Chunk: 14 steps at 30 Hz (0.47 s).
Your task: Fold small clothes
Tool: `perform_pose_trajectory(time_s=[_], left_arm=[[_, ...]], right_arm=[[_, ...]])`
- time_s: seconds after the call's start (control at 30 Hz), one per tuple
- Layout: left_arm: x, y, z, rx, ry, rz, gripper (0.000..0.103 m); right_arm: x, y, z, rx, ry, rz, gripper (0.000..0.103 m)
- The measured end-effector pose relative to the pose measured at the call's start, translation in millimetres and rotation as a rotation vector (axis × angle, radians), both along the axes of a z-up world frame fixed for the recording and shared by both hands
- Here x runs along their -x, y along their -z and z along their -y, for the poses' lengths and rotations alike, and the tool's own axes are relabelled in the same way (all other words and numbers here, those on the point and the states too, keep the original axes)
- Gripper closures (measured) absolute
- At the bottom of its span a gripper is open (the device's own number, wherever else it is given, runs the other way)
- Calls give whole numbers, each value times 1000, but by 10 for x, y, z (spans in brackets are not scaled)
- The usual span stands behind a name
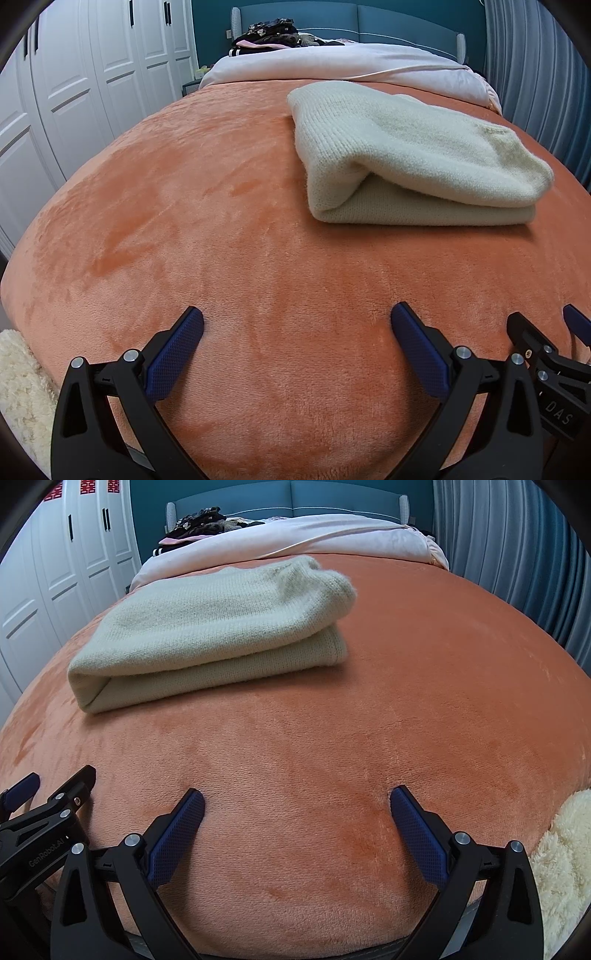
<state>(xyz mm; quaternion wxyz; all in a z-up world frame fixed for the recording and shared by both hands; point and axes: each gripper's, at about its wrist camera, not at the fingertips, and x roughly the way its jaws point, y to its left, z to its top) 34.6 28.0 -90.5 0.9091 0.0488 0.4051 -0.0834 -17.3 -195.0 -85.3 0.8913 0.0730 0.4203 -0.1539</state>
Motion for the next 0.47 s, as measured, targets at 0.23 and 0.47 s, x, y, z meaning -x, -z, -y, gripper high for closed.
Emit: perform_pose_trajectory(time_s=[0.23,0.47], left_arm=[[17,-4,15,-7,-3,2,5],[17,-6,33,-14,-4,6,5]], right_arm=[[3,2,-10,0,1,0,5],[5,2,-14,0,1,0,5]])
